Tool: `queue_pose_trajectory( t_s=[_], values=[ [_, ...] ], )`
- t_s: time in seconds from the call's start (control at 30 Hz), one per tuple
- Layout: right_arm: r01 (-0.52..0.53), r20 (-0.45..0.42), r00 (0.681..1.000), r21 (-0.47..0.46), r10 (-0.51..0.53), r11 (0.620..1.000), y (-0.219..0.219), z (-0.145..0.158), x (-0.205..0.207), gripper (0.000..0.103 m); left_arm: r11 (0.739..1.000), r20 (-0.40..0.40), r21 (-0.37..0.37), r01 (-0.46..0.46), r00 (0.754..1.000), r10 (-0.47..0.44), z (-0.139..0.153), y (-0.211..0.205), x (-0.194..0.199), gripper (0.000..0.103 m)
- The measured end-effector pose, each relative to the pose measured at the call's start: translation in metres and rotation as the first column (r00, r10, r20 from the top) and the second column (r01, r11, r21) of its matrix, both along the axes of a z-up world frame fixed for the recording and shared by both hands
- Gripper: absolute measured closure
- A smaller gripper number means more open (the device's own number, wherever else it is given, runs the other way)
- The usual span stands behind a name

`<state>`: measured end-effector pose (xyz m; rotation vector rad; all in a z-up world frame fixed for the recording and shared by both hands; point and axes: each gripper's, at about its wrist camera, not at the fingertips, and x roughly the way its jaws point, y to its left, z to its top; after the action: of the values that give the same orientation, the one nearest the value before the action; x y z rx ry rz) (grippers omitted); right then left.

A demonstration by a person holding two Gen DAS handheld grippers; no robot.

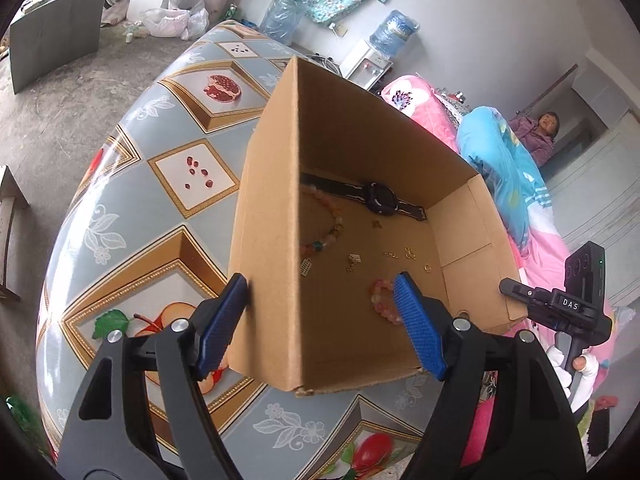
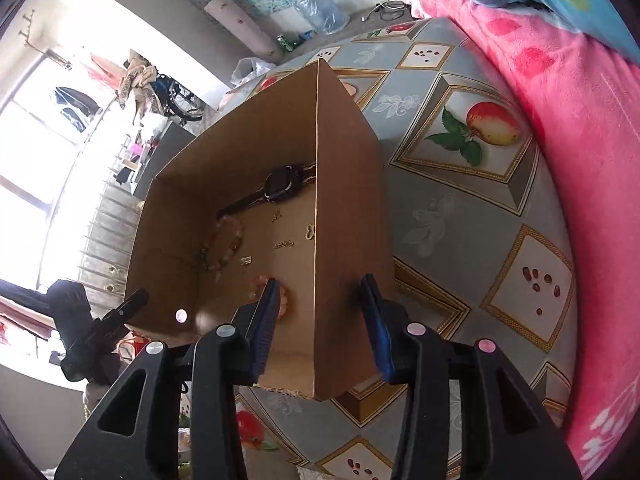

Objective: Organize jewelry
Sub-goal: 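Withdraw both open tools up and out of the box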

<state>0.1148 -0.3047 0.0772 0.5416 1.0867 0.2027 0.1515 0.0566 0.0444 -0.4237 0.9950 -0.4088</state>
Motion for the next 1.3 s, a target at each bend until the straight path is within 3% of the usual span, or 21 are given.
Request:
queue_pose_trajectory(
  t_s=[0.33,0.87,1.3],
  values=[
    [-0.006,0.0,1.0,0.014,0.006,1.0,0.005,-0.002,-0.011,0.061,0.996,0.045,0.085,-0.032,0.999,0.028,0.009,-0.002,-0.015,0.03],
    [-0.008,0.013,1.0,0.018,0.008,1.0,0.013,-0.006,-0.041,0.061,0.998,0.03,0.048,-0.052,0.998,0.05,0.009,0.019,-0.062,0.03],
    [0.029,0.022,0.999,0.072,-0.031,0.997,0.009,-0.009,-0.061,0.061,0.994,0.037,0.098,-0.046,0.998,0.042,0.01,0.016,-0.073,0.03]
  ],
)
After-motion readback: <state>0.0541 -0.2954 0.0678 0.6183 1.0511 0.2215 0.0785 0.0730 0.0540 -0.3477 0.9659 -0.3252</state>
